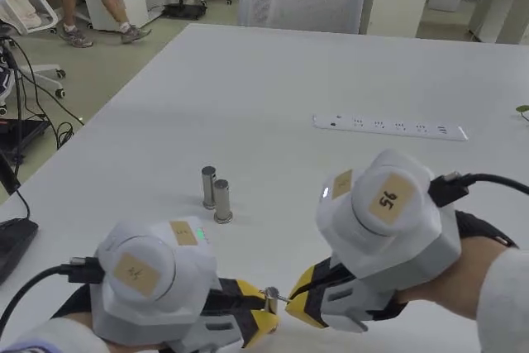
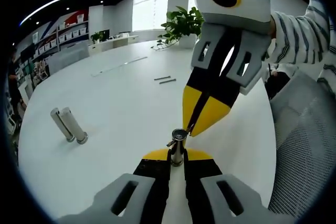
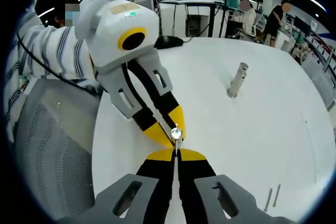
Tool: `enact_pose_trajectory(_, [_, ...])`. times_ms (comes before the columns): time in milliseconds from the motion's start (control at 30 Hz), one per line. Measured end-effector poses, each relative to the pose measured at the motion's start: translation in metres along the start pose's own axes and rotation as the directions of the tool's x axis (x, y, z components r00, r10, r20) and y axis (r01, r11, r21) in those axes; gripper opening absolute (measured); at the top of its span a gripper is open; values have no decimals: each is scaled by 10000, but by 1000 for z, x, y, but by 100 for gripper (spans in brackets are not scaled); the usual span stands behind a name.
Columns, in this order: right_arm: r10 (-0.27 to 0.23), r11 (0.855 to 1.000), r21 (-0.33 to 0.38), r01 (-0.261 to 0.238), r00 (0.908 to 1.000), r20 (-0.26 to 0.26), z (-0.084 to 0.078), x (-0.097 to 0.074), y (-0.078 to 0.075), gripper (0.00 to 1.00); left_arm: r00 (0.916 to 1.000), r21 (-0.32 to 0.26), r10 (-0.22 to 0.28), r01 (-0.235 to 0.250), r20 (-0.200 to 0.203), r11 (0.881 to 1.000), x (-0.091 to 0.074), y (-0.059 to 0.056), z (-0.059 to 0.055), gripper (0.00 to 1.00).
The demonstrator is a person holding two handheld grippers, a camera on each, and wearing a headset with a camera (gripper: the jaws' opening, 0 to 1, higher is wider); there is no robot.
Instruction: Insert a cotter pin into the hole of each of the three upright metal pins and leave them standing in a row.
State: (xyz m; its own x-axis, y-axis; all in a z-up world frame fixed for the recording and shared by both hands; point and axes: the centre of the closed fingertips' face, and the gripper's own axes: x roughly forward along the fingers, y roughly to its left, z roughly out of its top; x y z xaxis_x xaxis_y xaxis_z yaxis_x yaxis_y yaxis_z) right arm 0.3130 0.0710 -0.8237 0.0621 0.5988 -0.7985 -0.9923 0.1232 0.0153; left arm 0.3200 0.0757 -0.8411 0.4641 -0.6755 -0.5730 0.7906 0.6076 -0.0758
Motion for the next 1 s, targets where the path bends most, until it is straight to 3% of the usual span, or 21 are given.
enact_pose_trajectory(233, [52, 10000, 39, -53, 10000, 52, 2, 1, 2, 2, 9999, -153, -153, 154, 42, 9998, 2, -5, 1, 8])
enact_pose_trajectory(600, [129, 9994, -330, -122, 9996, 233, 3, 0, 2, 4, 9999, -370, -91, 93, 50, 9993, 2, -4, 1, 8])
enact_pose_trajectory(1000, [112, 9998, -175, -109, 9998, 143, -4, -4, 2, 6, 10000, -465, -56, 59, 73, 9989, 1, -2, 1, 8])
